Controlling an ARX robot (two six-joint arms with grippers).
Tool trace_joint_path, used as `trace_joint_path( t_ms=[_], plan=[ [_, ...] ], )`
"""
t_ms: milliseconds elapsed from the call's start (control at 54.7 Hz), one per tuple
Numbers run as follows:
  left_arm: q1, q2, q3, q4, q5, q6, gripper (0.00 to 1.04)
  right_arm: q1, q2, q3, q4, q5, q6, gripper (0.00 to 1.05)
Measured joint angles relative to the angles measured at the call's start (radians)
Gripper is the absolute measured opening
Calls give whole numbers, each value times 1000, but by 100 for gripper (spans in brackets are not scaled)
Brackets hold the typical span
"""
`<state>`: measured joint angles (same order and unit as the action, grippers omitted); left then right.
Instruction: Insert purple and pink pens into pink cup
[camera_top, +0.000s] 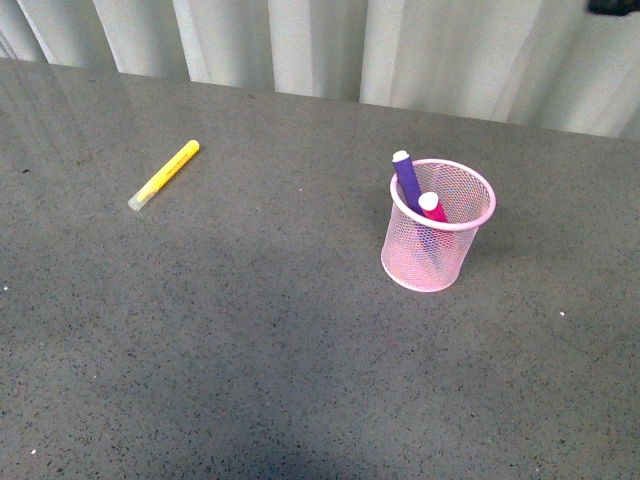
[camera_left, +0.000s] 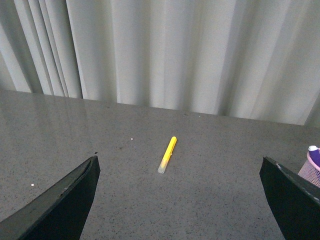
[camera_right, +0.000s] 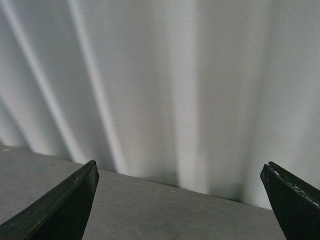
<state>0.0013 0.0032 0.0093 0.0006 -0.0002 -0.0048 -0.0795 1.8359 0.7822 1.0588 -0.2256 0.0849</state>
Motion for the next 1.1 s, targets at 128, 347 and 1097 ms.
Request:
trace_joint_path(
  t_ms=[128,347,1097],
  plan=[
    [0,0,0,0,0,0,98,-101,-161,-60,-123,35,-79,98],
    [0,0,0,0,0,0,98,-276,-509,-199,-318,-56,-136,98],
    [0,0,0,0,0,0,98,-137,-1244,-670,-589,20,-95,4]
  ],
)
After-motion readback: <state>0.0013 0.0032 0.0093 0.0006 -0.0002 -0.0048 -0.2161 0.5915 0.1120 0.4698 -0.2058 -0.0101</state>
